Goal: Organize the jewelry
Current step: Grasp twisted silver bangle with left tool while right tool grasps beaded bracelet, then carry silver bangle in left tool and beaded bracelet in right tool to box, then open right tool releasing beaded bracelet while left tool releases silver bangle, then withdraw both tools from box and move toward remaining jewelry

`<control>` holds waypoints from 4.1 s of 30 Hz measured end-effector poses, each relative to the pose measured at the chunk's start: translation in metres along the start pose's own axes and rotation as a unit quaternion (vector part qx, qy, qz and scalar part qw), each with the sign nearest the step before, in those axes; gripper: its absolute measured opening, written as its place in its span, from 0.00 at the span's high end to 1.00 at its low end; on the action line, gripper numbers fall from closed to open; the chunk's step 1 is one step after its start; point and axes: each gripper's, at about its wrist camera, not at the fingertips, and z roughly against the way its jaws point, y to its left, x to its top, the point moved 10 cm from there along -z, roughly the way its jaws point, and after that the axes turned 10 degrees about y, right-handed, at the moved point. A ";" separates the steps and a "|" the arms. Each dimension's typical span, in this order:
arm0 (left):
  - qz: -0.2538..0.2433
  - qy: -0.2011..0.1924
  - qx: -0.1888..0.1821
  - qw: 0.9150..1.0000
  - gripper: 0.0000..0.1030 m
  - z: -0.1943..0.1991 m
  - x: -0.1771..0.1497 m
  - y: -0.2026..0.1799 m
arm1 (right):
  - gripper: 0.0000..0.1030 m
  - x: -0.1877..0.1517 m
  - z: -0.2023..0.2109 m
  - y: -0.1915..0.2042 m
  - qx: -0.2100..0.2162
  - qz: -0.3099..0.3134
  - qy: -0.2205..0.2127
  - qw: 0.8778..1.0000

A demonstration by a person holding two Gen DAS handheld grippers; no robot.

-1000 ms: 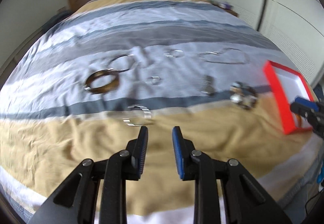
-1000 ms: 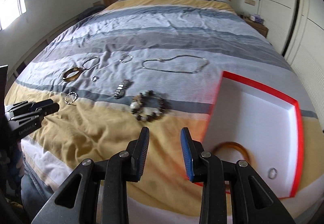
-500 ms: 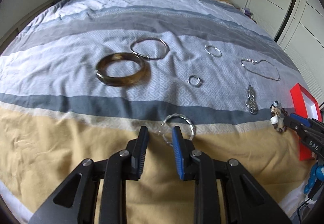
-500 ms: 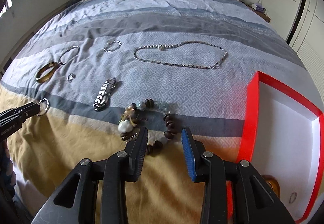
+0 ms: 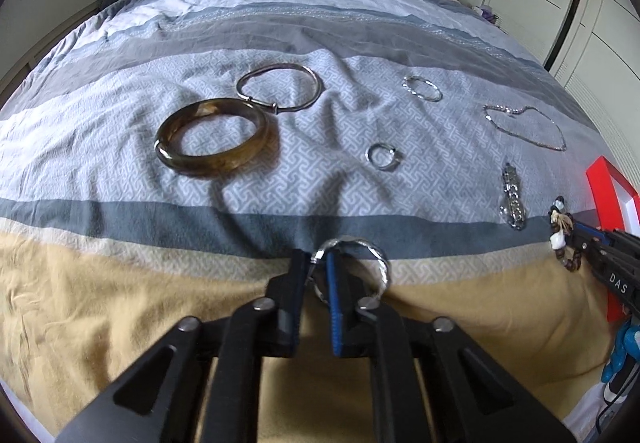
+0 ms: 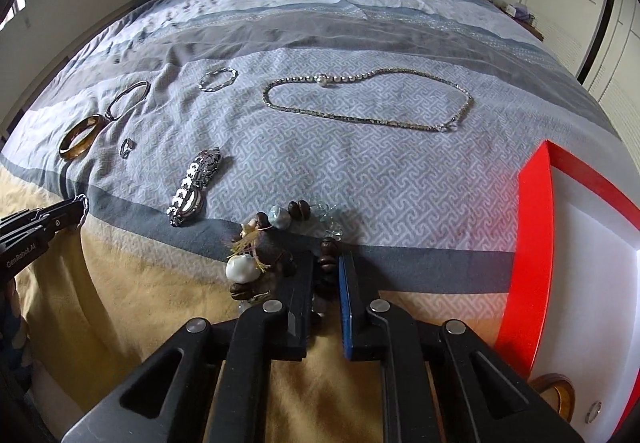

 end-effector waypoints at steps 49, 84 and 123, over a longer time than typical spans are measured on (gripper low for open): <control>-0.218 -0.007 -0.125 0.968 0.93 0.036 0.011 -0.366 | 0.90 -0.041 0.116 -0.223 -0.075 -0.123 -0.102 0.984; -0.239 -0.042 -0.100 0.965 0.78 0.060 -0.003 -0.366 | 0.71 -0.089 0.136 -0.234 -0.103 -0.151 -0.092 0.979; -0.082 -0.088 0.033 0.992 0.77 0.220 -0.114 -0.079 | 0.42 -0.138 0.269 0.002 -0.118 -0.040 -0.158 0.980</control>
